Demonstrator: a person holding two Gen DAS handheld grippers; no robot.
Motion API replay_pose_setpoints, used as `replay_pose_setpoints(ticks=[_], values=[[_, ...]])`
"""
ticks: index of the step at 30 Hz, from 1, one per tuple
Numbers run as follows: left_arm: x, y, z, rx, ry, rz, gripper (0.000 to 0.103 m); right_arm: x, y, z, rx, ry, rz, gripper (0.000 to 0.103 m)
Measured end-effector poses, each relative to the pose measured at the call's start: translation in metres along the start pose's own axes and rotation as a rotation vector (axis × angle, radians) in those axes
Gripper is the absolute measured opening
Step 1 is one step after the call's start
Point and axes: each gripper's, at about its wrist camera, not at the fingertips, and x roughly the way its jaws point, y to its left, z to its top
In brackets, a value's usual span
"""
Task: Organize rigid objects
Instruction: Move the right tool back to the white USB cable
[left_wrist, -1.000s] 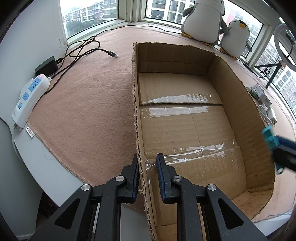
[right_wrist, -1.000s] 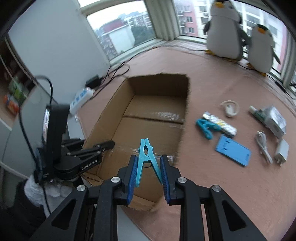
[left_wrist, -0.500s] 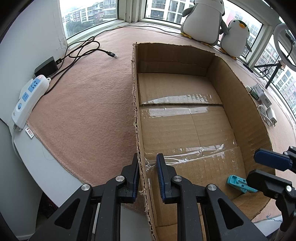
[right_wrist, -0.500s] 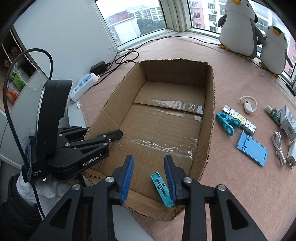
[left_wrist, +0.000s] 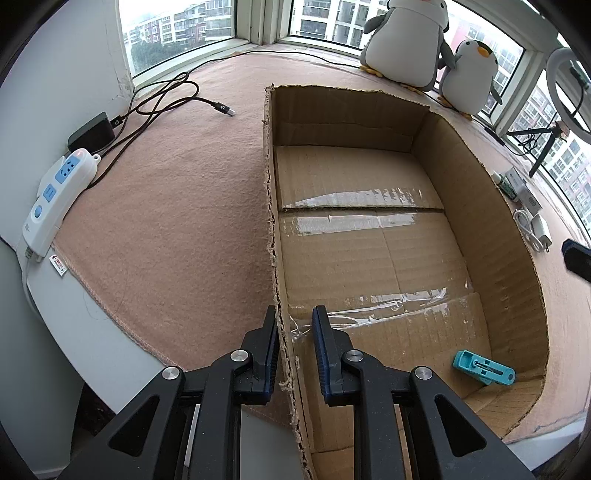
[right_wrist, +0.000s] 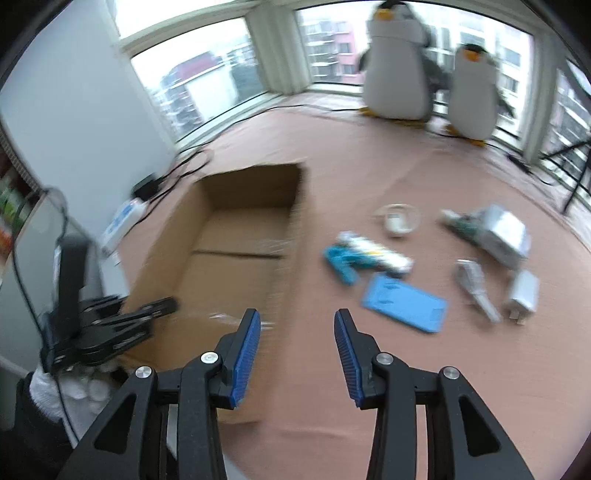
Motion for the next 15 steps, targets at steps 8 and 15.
replay_pose_setpoints(ticks=[8,15], values=[[0.0,-0.001,0.0,0.001,0.0,-0.002,0.019,0.011,-0.085,0.01,0.096,0.024,-0.164,0.041],[0.0,-0.002,0.0,-0.001,0.002,-0.004,0.019,0.041,-0.127,0.016,0.132,0.106,-0.169,0.041]])
